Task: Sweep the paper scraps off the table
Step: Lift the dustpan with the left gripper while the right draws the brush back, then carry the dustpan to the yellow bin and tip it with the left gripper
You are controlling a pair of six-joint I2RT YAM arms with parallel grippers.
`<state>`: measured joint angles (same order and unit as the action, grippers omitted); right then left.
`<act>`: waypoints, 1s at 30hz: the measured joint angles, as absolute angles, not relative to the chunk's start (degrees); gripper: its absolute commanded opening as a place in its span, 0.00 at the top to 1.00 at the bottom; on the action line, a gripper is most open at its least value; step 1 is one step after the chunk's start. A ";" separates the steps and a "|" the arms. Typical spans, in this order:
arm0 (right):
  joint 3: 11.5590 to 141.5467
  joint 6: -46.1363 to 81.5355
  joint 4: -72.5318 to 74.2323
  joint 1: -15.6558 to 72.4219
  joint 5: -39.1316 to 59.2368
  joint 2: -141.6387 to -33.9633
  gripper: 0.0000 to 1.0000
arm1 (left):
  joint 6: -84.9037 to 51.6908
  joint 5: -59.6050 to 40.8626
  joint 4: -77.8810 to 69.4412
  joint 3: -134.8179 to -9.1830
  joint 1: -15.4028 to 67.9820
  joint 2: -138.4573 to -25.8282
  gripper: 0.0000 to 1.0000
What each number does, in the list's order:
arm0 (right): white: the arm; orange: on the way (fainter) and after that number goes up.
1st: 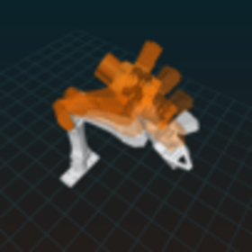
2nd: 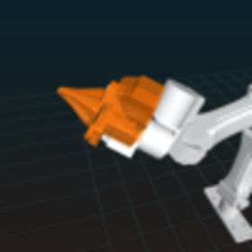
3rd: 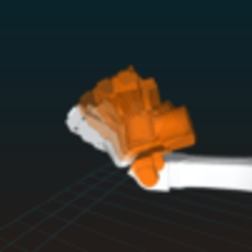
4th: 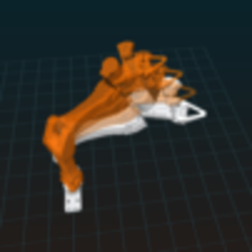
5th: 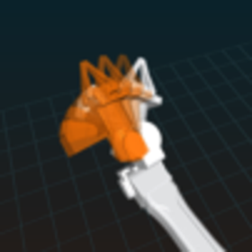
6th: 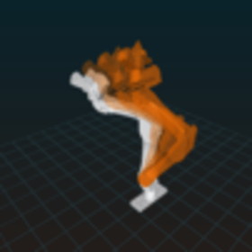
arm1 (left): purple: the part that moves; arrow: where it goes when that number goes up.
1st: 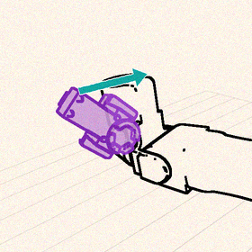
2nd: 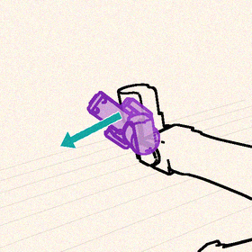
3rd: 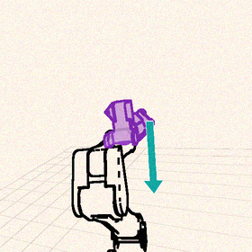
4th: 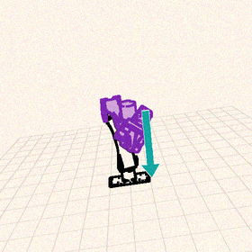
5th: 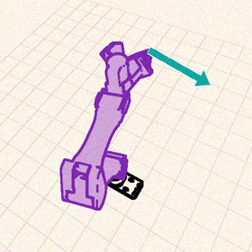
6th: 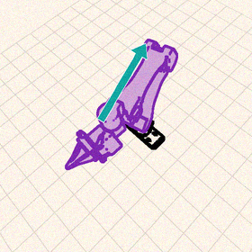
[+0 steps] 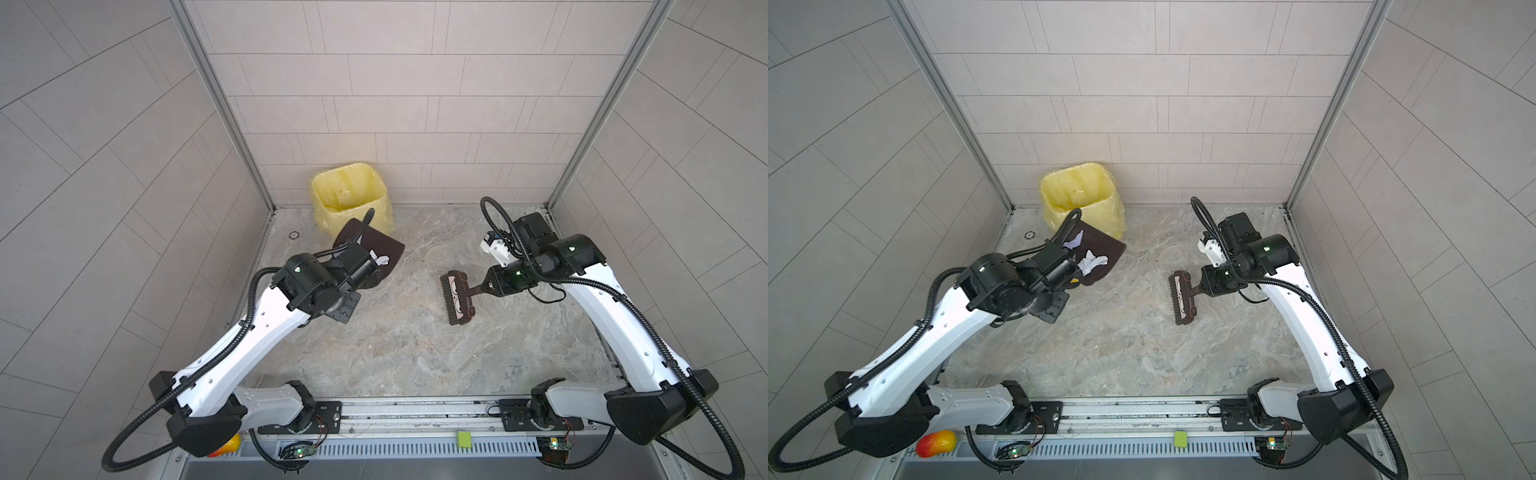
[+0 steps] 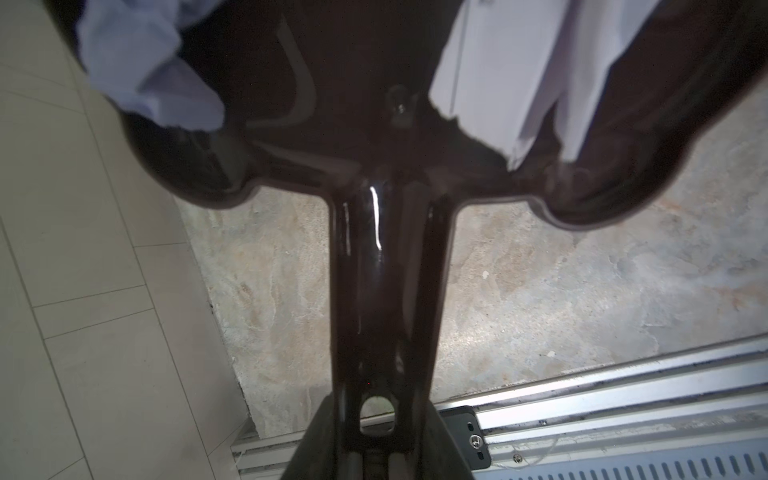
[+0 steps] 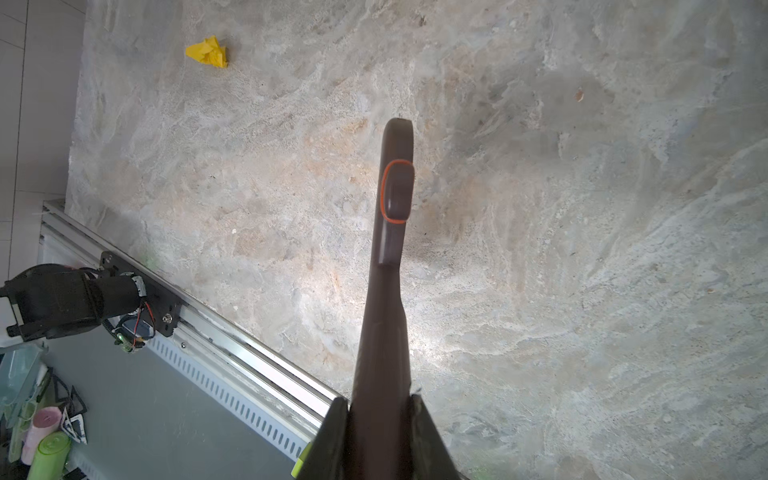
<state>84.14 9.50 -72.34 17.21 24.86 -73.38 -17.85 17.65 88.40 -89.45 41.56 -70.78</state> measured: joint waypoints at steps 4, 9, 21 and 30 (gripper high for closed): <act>84.14 9.50 -72.20 16.84 25.56 -73.38 1.00 | -15.35 18.00 89.03 -89.80 34.15 -70.37 1.00; 84.14 9.47 -72.23 16.43 26.46 -73.34 1.00 | -11.22 17.34 88.75 -91.24 25.10 -70.85 1.00; 83.96 9.41 -72.58 15.79 28.14 -71.72 1.00 | -3.05 15.97 84.75 -99.50 11.46 -77.25 1.00; 83.48 9.08 -73.52 15.62 28.58 -70.39 1.00 | 1.17 15.18 82.43 -109.06 7.07 -86.48 1.00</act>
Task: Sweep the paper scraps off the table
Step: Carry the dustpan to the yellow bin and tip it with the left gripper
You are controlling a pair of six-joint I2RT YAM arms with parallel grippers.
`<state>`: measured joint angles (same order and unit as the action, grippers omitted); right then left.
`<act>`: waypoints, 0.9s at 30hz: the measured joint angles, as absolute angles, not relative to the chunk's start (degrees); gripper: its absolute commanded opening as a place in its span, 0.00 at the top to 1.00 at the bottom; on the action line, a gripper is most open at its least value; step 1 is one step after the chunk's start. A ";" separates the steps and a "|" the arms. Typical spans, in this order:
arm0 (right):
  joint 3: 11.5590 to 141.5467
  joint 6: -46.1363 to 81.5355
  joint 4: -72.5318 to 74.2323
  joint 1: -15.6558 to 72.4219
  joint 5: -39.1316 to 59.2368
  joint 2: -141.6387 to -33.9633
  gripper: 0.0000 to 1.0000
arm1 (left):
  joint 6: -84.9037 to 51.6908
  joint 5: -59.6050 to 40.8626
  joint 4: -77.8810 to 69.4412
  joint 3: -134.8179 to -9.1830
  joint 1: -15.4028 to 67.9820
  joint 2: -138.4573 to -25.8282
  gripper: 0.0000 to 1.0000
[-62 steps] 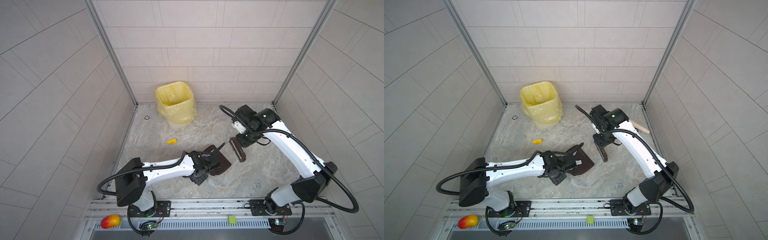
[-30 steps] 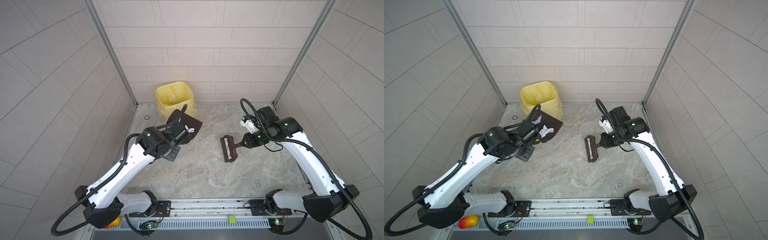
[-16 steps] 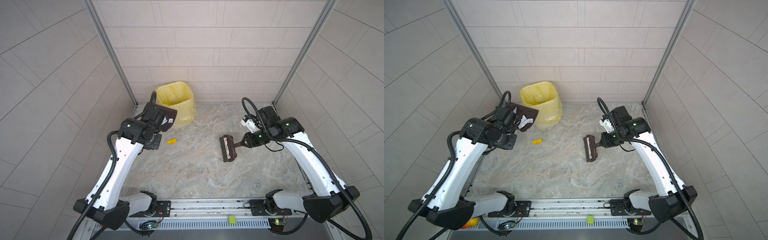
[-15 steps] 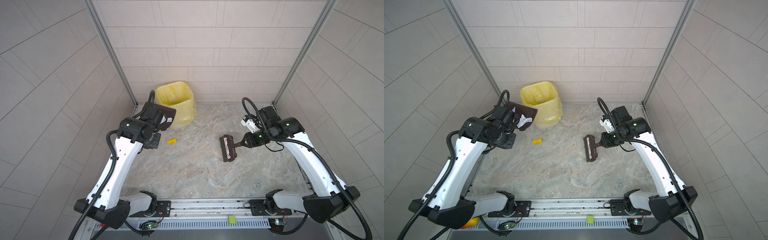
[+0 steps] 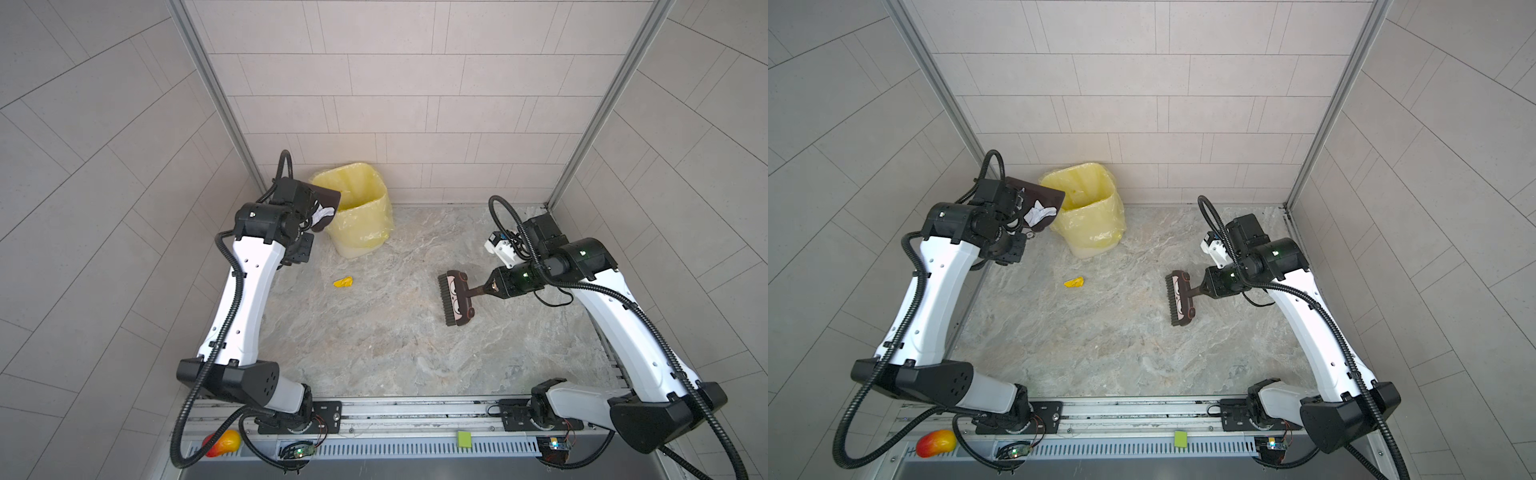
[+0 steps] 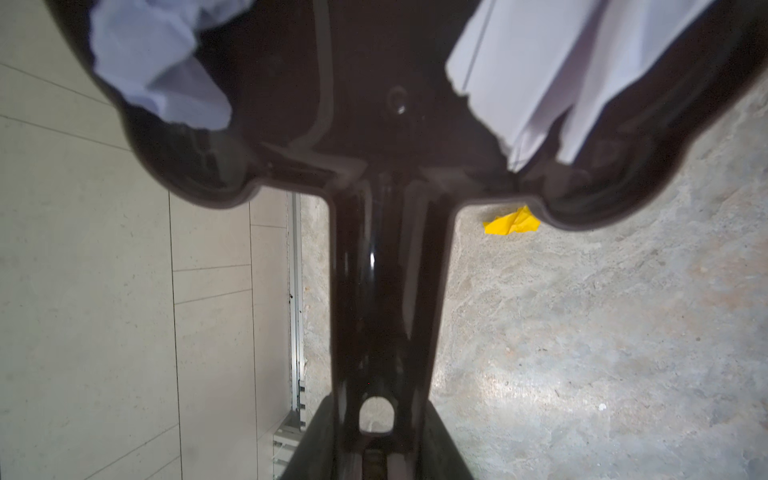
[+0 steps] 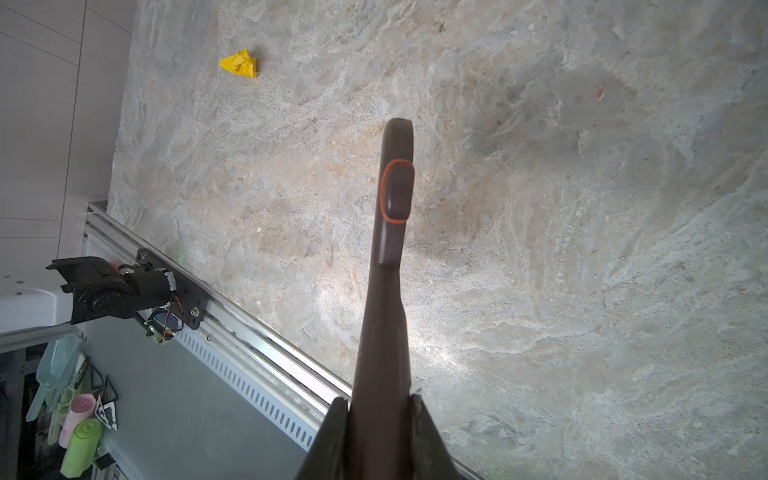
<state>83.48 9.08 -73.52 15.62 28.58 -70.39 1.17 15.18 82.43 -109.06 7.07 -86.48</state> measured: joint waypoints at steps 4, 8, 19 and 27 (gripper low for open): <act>82.48 9.10 -73.65 15.57 28.95 -69.49 1.00 | 2.31 15.11 82.13 -115.00 6.59 -91.55 1.00; 82.00 9.26 -73.71 15.53 29.17 -68.97 1.00 | 3.36 15.53 82.28 -121.25 6.50 -97.38 1.00; 81.38 10.20 -73.73 15.42 29.39 -68.07 1.00 | 6.92 23.70 82.94 -128.42 7.90 -107.22 1.00; 81.36 10.57 -73.73 15.40 29.58 -68.07 1.00 | 12.25 31.75 80.77 -128.84 12.10 -108.95 1.00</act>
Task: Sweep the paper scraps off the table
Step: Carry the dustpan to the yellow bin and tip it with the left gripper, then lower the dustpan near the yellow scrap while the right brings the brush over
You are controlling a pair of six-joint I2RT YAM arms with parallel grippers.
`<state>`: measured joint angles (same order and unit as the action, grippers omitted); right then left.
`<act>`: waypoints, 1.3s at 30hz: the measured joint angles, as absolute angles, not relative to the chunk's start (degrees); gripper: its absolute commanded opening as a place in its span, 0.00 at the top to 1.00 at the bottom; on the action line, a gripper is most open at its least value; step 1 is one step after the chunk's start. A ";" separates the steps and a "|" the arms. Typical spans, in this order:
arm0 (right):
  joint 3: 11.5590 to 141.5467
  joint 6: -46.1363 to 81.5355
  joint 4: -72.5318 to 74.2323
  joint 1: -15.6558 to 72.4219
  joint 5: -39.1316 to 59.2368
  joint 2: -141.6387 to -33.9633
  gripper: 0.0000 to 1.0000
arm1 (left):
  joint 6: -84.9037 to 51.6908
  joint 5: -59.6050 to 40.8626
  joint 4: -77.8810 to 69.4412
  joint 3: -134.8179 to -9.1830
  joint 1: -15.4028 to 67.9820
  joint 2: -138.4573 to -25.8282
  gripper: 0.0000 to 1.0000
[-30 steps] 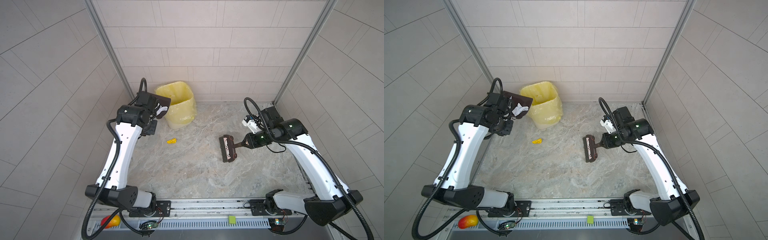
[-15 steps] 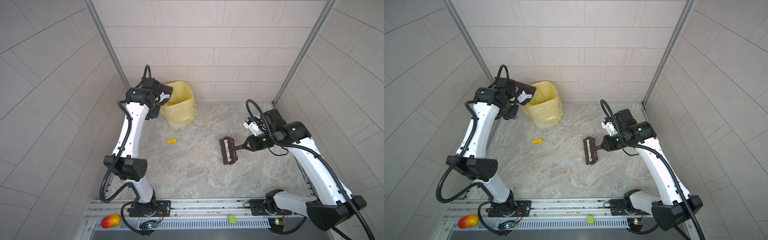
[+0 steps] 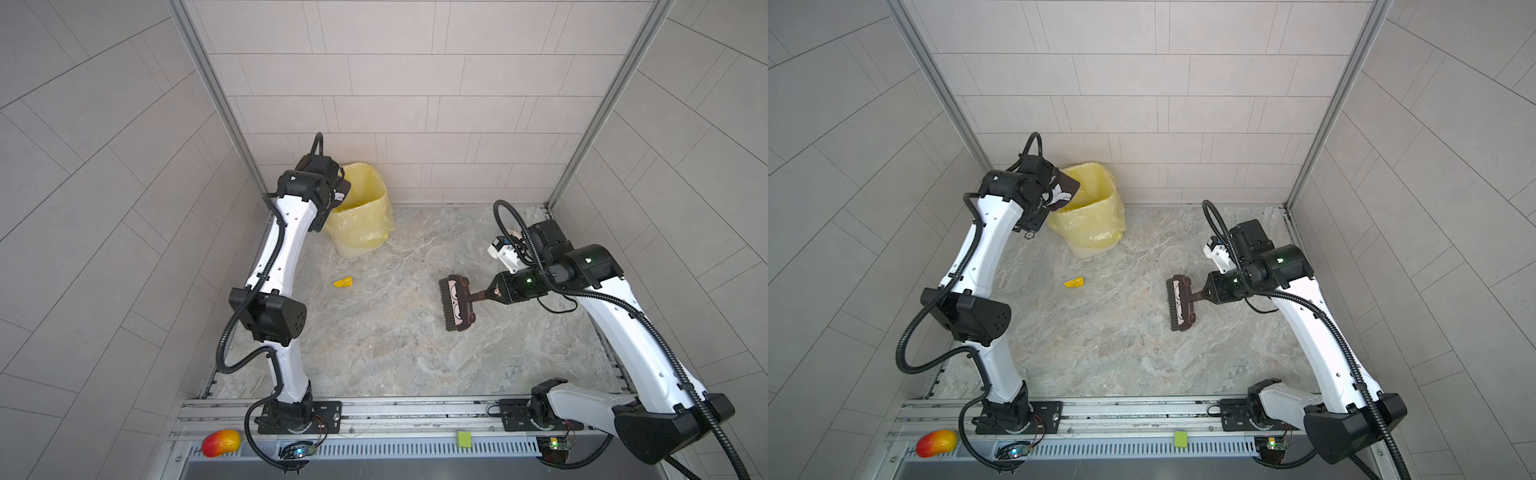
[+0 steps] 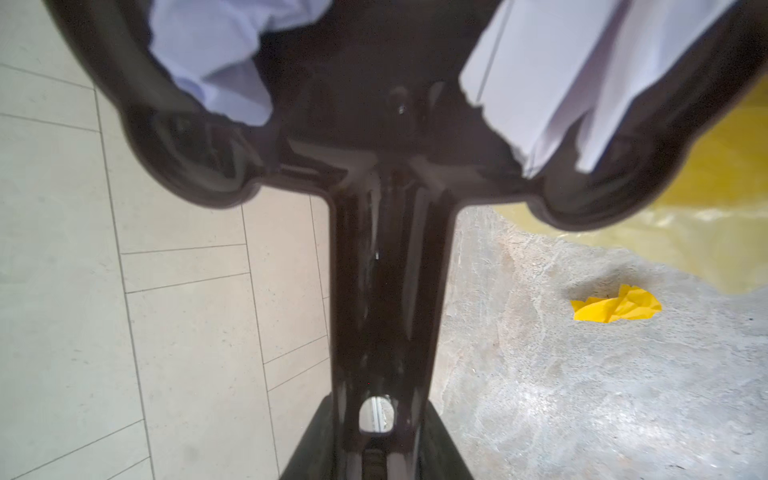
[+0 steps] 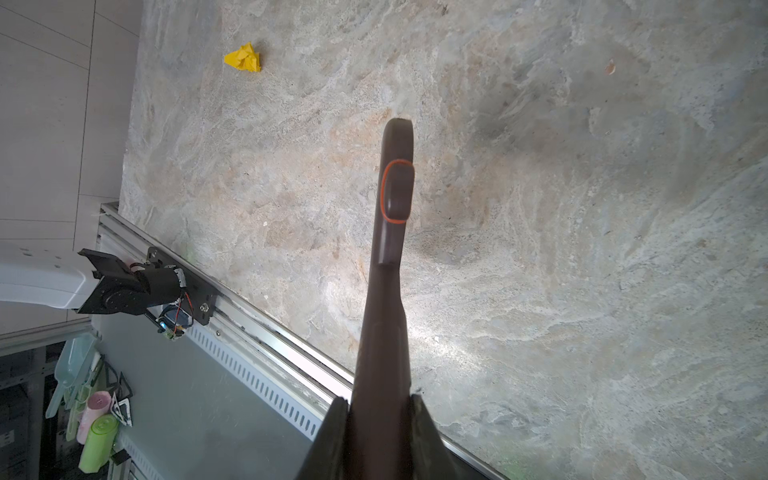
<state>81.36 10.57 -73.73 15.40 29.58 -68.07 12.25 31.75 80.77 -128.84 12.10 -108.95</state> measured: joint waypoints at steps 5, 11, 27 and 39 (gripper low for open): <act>79.99 10.59 -73.52 15.40 29.78 -68.07 1.00 | 17.26 39.27 76.55 -126.91 15.57 -108.86 1.00; 79.35 10.52 -73.54 15.35 29.85 -68.07 1.00 | 25.36 48.88 69.54 -119.42 18.20 -108.38 1.00; 77.10 10.33 -73.14 15.31 31.11 -67.94 1.00 | 62.11 63.88 31.75 -100.12 22.46 -100.55 1.00; 76.84 10.35 -72.18 15.31 31.33 -67.59 1.00 | 68.23 64.66 25.23 -97.32 23.05 -99.72 1.00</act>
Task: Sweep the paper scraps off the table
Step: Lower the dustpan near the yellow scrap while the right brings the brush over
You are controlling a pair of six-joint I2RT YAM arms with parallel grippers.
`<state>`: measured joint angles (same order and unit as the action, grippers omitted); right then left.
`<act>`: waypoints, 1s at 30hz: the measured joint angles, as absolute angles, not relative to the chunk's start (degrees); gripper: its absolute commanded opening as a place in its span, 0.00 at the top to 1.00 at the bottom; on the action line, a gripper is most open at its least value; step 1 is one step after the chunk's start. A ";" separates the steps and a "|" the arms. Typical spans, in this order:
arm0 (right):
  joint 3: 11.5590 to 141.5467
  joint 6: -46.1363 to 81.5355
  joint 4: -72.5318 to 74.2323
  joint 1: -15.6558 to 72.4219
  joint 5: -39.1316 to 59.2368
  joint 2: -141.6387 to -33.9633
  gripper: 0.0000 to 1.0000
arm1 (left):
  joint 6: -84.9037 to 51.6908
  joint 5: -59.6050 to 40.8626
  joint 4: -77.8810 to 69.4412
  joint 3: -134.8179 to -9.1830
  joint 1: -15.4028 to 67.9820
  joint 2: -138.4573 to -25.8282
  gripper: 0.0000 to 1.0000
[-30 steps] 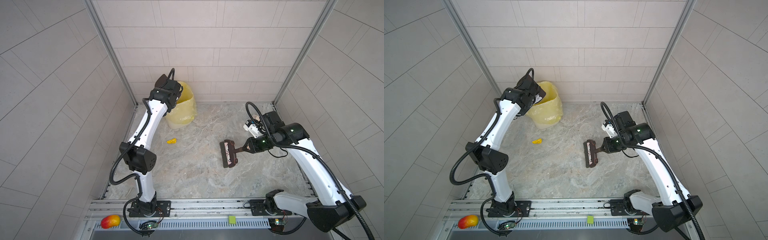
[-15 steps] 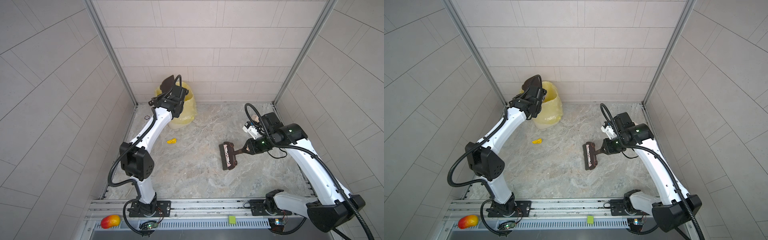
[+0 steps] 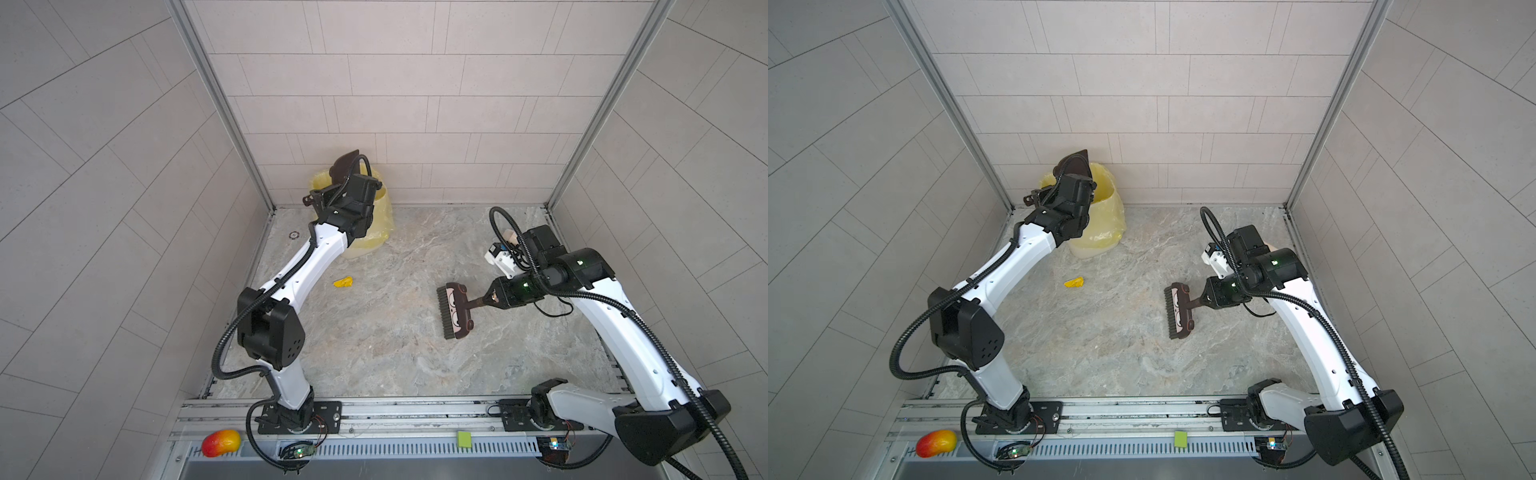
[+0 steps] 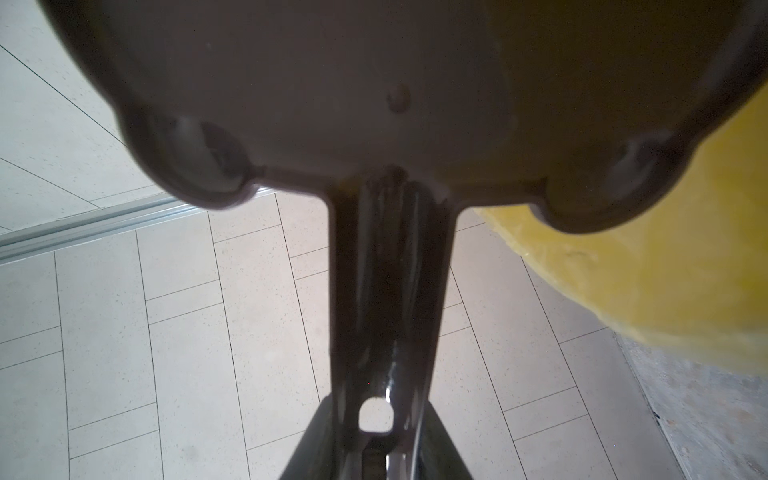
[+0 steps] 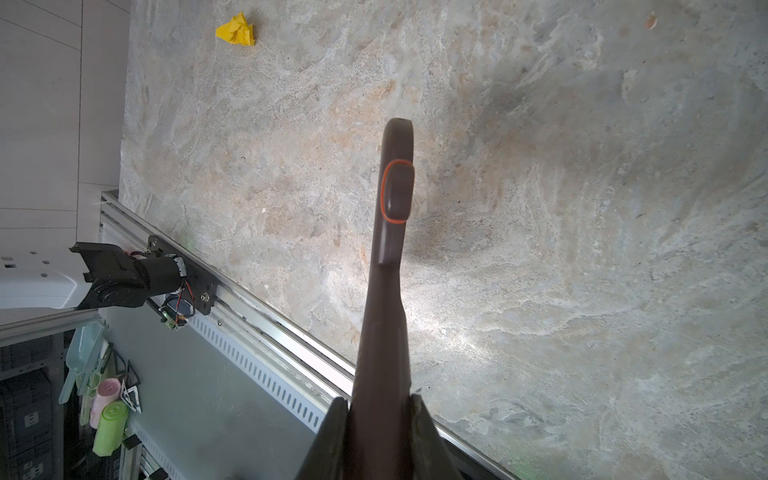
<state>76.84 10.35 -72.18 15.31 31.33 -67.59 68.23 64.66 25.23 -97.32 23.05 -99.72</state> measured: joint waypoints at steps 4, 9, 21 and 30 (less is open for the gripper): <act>76.60 10.57 -71.77 15.31 31.77 -67.02 1.00 | 65.95 64.53 27.05 -97.41 23.03 -98.54 1.00; 75.35 11.55 -70.22 15.31 32.88 -66.26 1.00 | 56.38 62.41 35.09 -99.39 23.03 -96.60 1.00; 70.43 20.95 -59.24 21.74 36.32 -65.30 1.00 | 26.52 43.38 52.21 -96.27 24.10 -74.59 1.00; 70.81 30.72 -43.92 35.99 36.47 -73.80 1.00 | 14.44 33.61 59.11 -86.15 24.10 -66.28 1.00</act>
<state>70.81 30.72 -43.92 35.99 36.47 -73.80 14.44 33.61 59.11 -86.15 24.10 -66.28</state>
